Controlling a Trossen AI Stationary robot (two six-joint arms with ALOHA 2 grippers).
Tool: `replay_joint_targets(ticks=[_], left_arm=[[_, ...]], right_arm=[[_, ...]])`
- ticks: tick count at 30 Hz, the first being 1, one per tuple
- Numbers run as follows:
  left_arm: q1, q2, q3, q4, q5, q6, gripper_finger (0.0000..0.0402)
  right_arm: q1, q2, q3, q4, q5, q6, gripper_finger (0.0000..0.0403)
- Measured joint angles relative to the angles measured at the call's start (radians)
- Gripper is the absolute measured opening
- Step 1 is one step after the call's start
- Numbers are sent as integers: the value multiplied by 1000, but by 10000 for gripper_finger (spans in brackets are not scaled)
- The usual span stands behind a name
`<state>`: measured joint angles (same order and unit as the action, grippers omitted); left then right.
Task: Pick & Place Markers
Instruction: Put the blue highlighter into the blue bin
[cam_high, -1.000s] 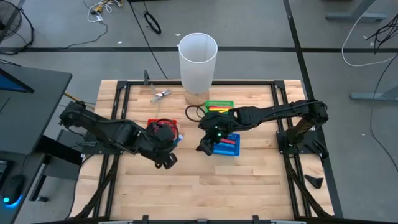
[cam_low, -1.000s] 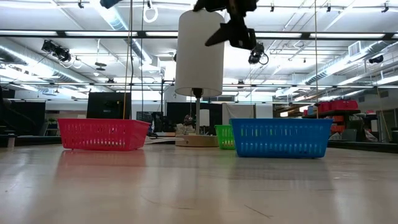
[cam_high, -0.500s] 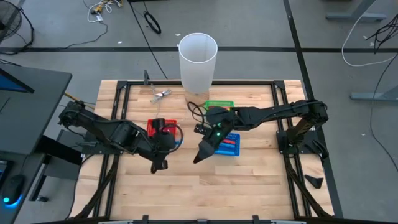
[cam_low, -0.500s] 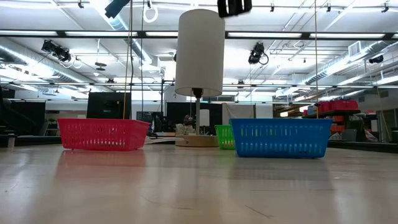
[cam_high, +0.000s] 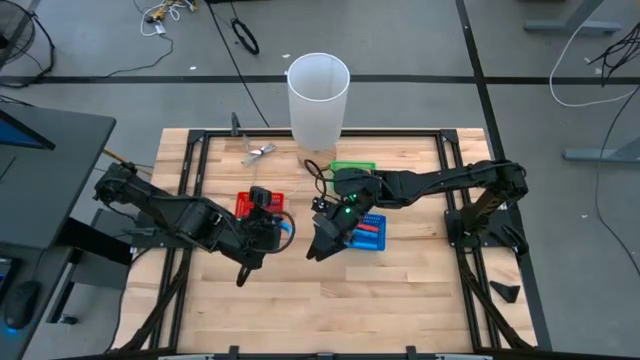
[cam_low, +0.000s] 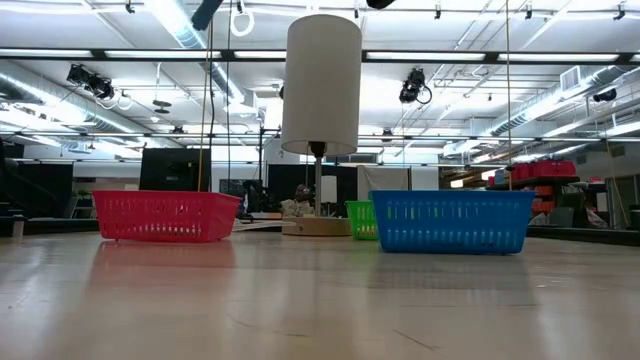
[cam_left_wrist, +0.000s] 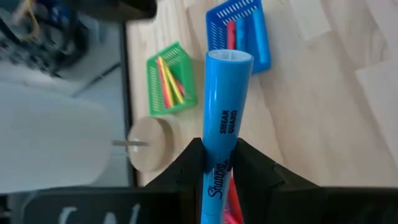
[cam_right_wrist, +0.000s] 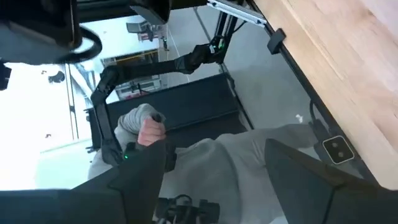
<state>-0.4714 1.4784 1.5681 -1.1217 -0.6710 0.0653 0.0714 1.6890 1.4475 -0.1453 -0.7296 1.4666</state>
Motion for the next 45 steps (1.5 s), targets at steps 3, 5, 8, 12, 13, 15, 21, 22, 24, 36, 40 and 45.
replay_joint_targets(ticks=[3,5,8,12,13,15,21,22,24,36,40,45], left_arm=[[-11,0,0,22,-34,65,66],[-17,3,0,40,-58,105,66],[-22,14,0,64,-94,164,66],[-18,39,0,75,-108,190,66],[-12,49,2,83,-118,194,66],[-8,66,5,89,-136,209,66],[-2,94,6,133,-137,224,66],[-2,95,6,153,-138,224,66],[-2,96,6,163,-138,233,66],[-3,106,6,177,-141,234,66],[3,106,6,179,-144,234,66],[4,106,6,180,-174,230,66]], right_arm=[[-23,0,0,0,0,27,274],[-40,0,0,1,5,41,274],[-60,0,0,8,14,49,274],[-72,0,0,32,30,82,274],[-73,0,0,41,31,87,274],[-77,0,0,50,32,99,274],[-85,0,0,34,33,98,274],[-87,0,0,27,36,96,274],[-90,0,0,20,52,95,274],[-94,0,0,3,112,99,205],[-94,0,0,0,115,99,151],[-94,0,0,-11,136,89,93]])
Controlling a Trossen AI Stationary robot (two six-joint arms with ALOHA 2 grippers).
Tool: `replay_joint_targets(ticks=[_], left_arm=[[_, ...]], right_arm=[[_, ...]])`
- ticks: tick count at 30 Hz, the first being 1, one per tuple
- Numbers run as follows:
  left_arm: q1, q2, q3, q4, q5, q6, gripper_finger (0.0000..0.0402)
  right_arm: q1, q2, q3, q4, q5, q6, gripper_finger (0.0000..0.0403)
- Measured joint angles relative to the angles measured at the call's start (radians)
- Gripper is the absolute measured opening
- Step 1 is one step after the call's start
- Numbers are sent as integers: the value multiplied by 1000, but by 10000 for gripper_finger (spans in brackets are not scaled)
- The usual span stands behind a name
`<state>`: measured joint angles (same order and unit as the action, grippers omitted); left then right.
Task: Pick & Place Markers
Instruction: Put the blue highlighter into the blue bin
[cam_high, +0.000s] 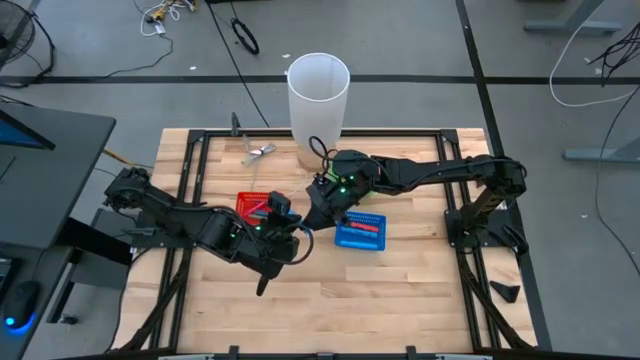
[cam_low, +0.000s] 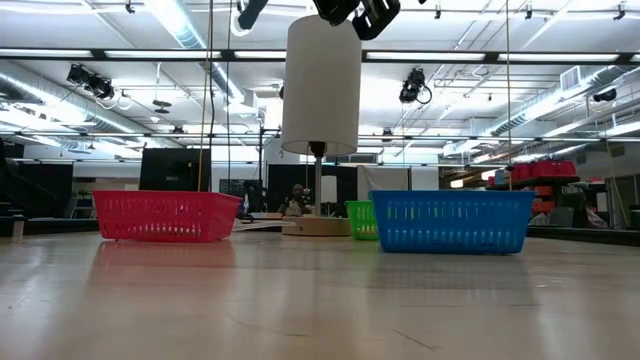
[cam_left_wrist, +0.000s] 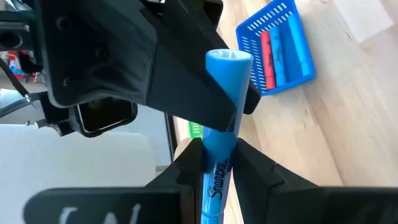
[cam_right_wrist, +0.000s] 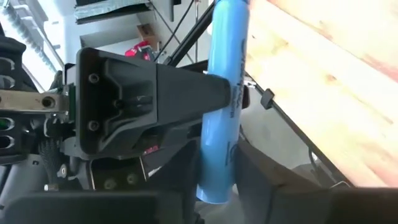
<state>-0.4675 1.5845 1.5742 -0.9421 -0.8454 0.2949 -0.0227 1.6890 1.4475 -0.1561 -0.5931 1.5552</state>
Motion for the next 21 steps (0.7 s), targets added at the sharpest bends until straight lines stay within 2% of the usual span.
replay_joint_targets(ticks=[4,7,11,17,21], left_arm=[[0,0,-1,-1,8,-4,66],[0,0,-2,0,15,-18,71],[0,0,-2,0,14,-32,98],[-12,-7,-1,-32,9,-236,146],[-29,-10,0,-59,9,-356,175]], right_arm=[[0,0,0,-13,13,-16,63],[1,0,0,-20,17,-28,58],[1,0,0,-27,17,-56,57],[1,0,0,-101,16,-131,56],[-6,-1,0,-219,15,-247,56]])
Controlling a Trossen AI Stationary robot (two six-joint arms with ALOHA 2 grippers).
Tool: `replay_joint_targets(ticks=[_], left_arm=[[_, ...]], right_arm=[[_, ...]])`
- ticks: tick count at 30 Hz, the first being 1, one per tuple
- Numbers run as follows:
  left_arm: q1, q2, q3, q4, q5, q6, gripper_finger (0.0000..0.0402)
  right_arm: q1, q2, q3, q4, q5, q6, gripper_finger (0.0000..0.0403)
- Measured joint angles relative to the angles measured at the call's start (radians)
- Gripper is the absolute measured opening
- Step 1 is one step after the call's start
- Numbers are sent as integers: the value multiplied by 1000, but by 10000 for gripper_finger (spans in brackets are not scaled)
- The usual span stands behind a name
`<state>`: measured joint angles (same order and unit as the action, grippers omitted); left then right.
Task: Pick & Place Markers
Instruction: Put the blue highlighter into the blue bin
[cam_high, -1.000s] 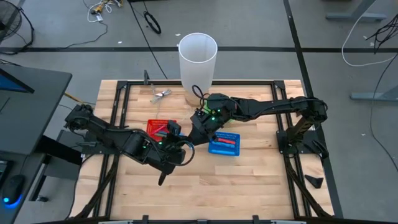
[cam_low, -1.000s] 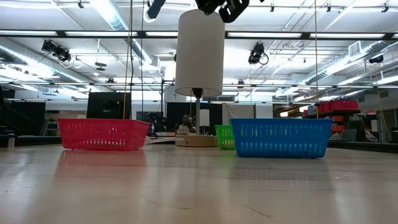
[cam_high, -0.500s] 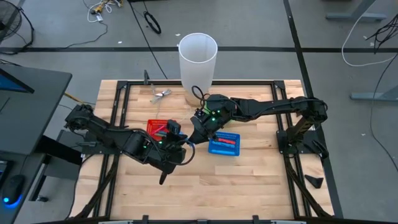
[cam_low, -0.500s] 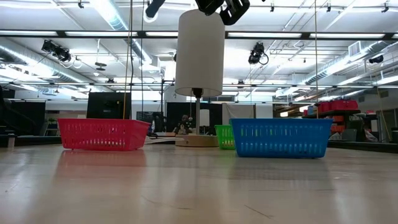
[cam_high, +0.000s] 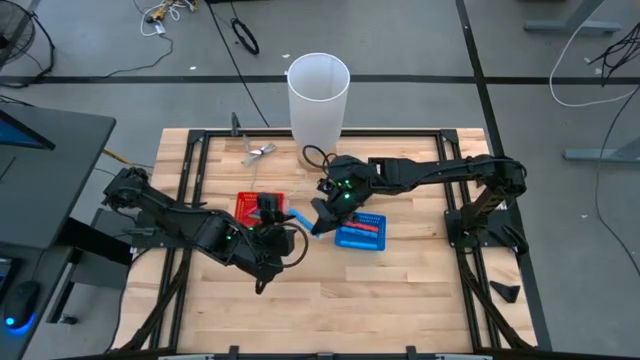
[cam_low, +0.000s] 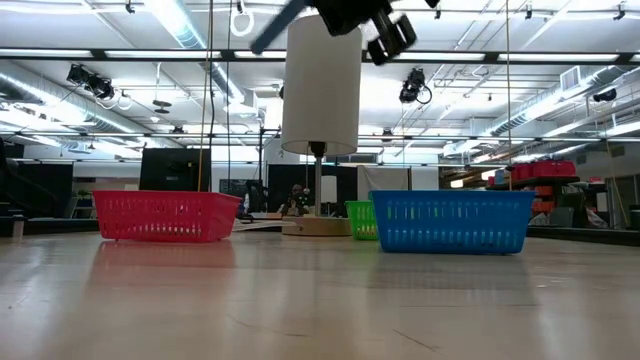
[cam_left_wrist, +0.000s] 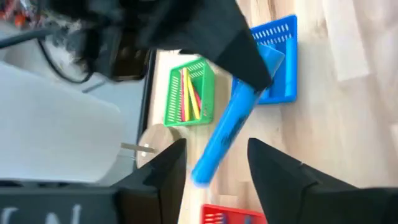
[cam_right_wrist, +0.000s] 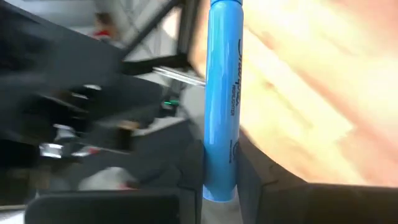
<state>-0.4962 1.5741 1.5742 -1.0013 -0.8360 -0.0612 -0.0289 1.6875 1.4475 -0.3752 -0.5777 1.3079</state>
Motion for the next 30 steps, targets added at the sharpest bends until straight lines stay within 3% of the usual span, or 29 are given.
replay_joint_targets(ticks=[6,14,21,30], left_arm=[[-17,-5,0,-21,10,-172,199],[-21,-5,0,-24,59,-376,204],[-16,-5,0,-24,59,-493,204],[1,-4,0,-20,74,-667,204]], right_arm=[[-24,-41,0,-239,62,-288,55],[-37,-121,0,-528,272,-702,54],[-35,-149,0,-680,400,-968,54],[-32,-154,0,-829,510,-1196,54]])
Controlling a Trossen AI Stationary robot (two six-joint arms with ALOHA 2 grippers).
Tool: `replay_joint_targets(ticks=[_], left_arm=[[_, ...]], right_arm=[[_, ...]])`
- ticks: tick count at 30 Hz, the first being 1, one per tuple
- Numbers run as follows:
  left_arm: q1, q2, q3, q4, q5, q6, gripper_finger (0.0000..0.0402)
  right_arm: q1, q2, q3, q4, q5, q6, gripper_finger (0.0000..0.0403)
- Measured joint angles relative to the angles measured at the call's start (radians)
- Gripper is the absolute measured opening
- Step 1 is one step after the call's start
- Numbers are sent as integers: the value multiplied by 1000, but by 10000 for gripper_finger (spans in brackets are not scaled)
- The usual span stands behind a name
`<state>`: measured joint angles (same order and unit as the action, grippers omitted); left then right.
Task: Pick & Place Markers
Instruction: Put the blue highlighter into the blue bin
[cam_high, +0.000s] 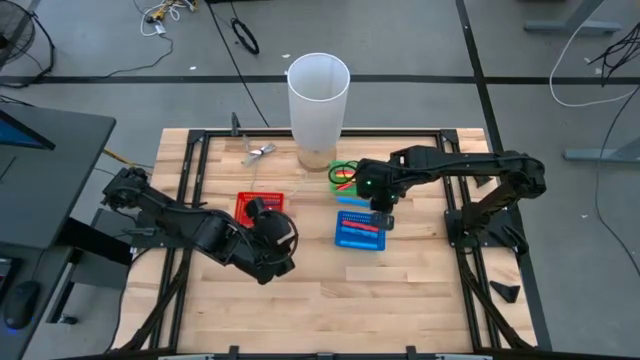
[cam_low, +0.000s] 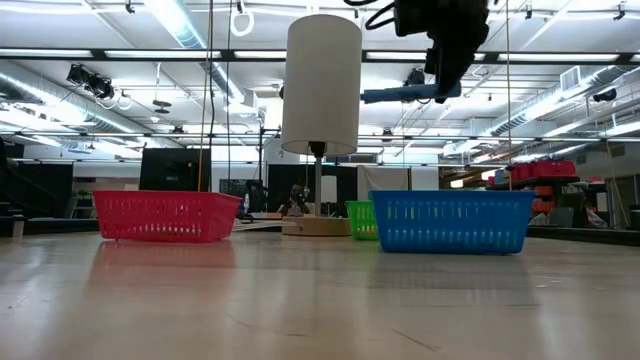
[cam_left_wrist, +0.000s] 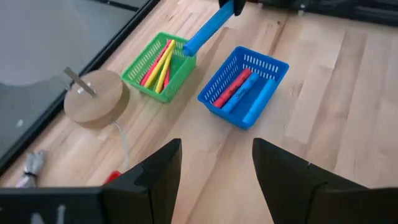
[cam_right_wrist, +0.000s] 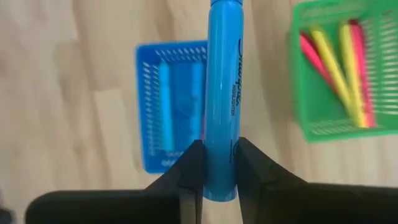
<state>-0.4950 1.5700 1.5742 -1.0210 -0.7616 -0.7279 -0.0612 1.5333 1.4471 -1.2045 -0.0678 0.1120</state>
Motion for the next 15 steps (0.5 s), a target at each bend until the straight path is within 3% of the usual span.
replay_joint_targets(ticks=[7,15], left_arm=[[5,0,0,14,0,-28,204],[5,0,0,18,0,-29,204]], right_arm=[[0,0,0,-55,34,-52,54],[39,0,-10,18,81,-42,54]])
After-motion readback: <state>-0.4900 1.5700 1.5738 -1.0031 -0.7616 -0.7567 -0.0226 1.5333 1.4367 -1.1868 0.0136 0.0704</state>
